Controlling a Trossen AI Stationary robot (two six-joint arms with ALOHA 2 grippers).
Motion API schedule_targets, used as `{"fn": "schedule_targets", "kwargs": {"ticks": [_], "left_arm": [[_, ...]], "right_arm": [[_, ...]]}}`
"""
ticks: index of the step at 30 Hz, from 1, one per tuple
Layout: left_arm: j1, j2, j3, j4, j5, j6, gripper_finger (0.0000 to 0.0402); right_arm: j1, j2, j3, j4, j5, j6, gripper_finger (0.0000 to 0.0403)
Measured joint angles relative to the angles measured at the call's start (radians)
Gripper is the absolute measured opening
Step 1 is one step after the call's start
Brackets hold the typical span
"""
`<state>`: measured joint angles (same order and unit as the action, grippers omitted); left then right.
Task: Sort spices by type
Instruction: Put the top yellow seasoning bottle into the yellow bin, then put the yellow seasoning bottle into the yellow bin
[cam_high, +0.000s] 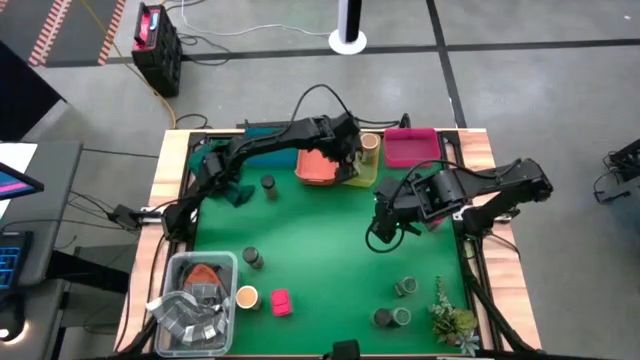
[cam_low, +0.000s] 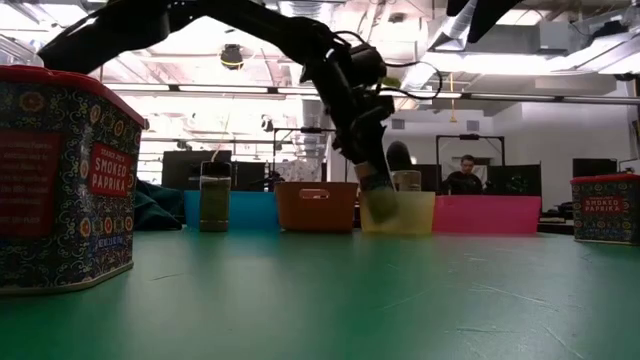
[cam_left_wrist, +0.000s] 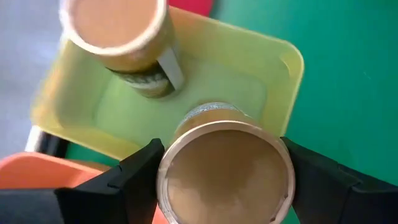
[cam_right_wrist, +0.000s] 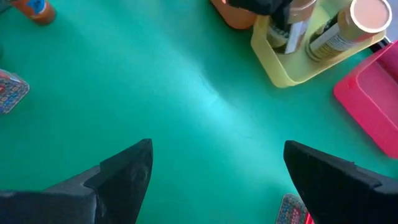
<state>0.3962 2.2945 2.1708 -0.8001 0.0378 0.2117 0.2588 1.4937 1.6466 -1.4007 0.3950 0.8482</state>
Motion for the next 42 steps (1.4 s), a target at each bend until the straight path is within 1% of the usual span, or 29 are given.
{"fn": "schedule_targets", "kwargs": {"ticks": [4, 8, 11, 14, 17, 18, 21, 24, 27, 29, 33, 37, 40, 42], "left_arm": [[-0.004, -0.003, 0.0, 0.042, -0.009, 0.012, 0.0302], [-0.004, -0.007, 0.018, 0.032, -0.007, 0.015, 0.0329], [-0.004, -0.006, 0.04, 0.01, -0.001, 0.019, 0.0338], [-0.004, -0.005, 0.096, -0.046, 0.006, 0.008, 0.034], [-0.005, -0.014, 0.189, -0.173, 0.022, 0.003, 0.034], [-0.006, -0.04, 0.18, -0.191, 0.027, 0.001, 0.034], [-0.005, -0.13, 0.118, -0.268, 0.034, -0.015, 0.0339], [-0.003, -0.239, 0.038, -0.328, 0.064, -0.038, 0.033], [-0.027, -0.373, -0.086, -0.345, 0.1, -0.057, 0.0322], [-0.07, -0.471, -0.188, -0.361, 0.118, -0.072, 0.0319], [-0.199, -0.68, -0.413, -0.417, 0.123, -0.106, 0.0317], [-0.379, -0.871, -0.603, -0.421, 0.122, -0.212, 0.0317], [-0.526, -0.945, -0.693, -0.406, 0.114, -0.344, 0.0316], [-0.608, -0.961, -0.718, -0.421, 0.094, -0.443, 0.0316]], "right_arm": [[0.0, 0.0, 0.0, -0.001, 0.0, 0.0, 0.0388], [0.0, 0.0, 0.0, -0.001, 0.0, -0.001, 0.0388], [0.0, 0.0, 0.0, -0.001, 0.0, -0.001, 0.0388], [0.0, 0.0, 0.0, -0.015, 0.0, -0.007, 0.0388], [0.0, -0.011, 0.0, -0.046, 0.0, -0.007, 0.0388], [0.0, -0.019, 0.0, -0.054, 0.0, -0.007, 0.0388], [0.0, -0.051, 0.0, -0.072, 0.03, 0.015, 0.0388], [0.003, -0.084, 0.0, -0.072, 0.091, 0.05, 0.0388], [0.003, -0.101, 0.001, -0.062, 0.153, 0.074, 0.0388], [0.003, -0.101, 0.001, -0.046, 0.177, 0.076, 0.0388], [0.003, -0.084, 0.001, -0.028, 0.186, 0.075, 0.0388], [-0.002, -0.065, 0.0, -0.027, 0.2, 0.044, 0.0388], [-0.024, -0.063, 0.0, -0.018, 0.204, 0.002, 0.0388], [-0.047, -0.064, 0.0, 0.002, 0.204, -0.032, 0.0388]]}}
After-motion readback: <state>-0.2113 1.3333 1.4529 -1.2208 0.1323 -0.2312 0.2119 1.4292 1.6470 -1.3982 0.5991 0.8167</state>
